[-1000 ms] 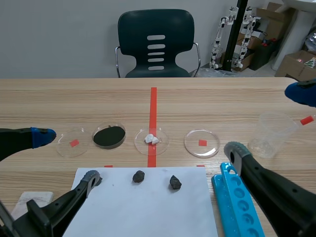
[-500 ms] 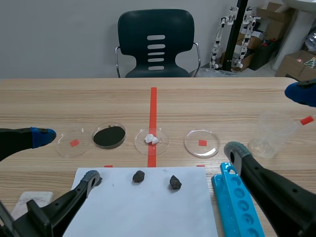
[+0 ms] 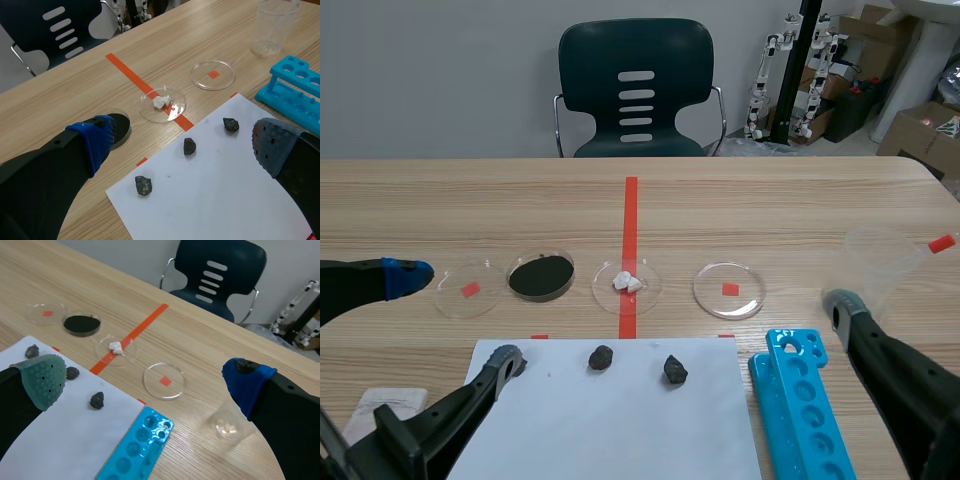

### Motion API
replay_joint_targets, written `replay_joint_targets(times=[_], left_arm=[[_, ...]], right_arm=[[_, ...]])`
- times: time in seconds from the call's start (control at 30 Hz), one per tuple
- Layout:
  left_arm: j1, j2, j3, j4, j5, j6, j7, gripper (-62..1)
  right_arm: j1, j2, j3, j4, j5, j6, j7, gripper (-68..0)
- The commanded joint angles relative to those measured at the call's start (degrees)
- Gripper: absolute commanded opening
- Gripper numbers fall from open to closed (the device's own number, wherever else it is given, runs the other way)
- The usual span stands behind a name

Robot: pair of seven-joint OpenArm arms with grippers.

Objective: Pick up the dropper by the top with the right hand

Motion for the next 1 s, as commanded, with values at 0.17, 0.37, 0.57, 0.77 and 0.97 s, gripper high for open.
replay_joint_targets(times=[0.17,0.37,0.57,0.77,0.97], left_arm=[[-0.1,0.3,-0.1,0.4,-0.4,0.0,-1.0,-3.7],[-0.1,0.3,-0.1,0.4,-0.4,0.0,-1.0,-3.7],[-0.1,0.3,-0.1,0.4,-0.4,0.0,-1.0,-3.7],[-0.1,0.3,-0.1,0.4,-0.4,0.0,-1.0,-3.7],[-0.1,0.3,-0.1,0.4,-0.4,0.0,-1.0,-3.7]], right_arm=[[-0.3,0.3,3.9,-5.7,-0.8,-1.7,-1.5,0.4],[-0.6,0.0,9.7,-11.6,3.2,-1.7,-0.8,0.4],[-2.4,-0.4,14.3,-17.5,7.5,-1.7,6.5,0.4],[-2.4,-0.3,16.4,-24.5,9.4,-1.7,12.2,0.4],[-1.4,-0.2,17.8,-32.6,11.2,-1.5,19.5,0.4]])
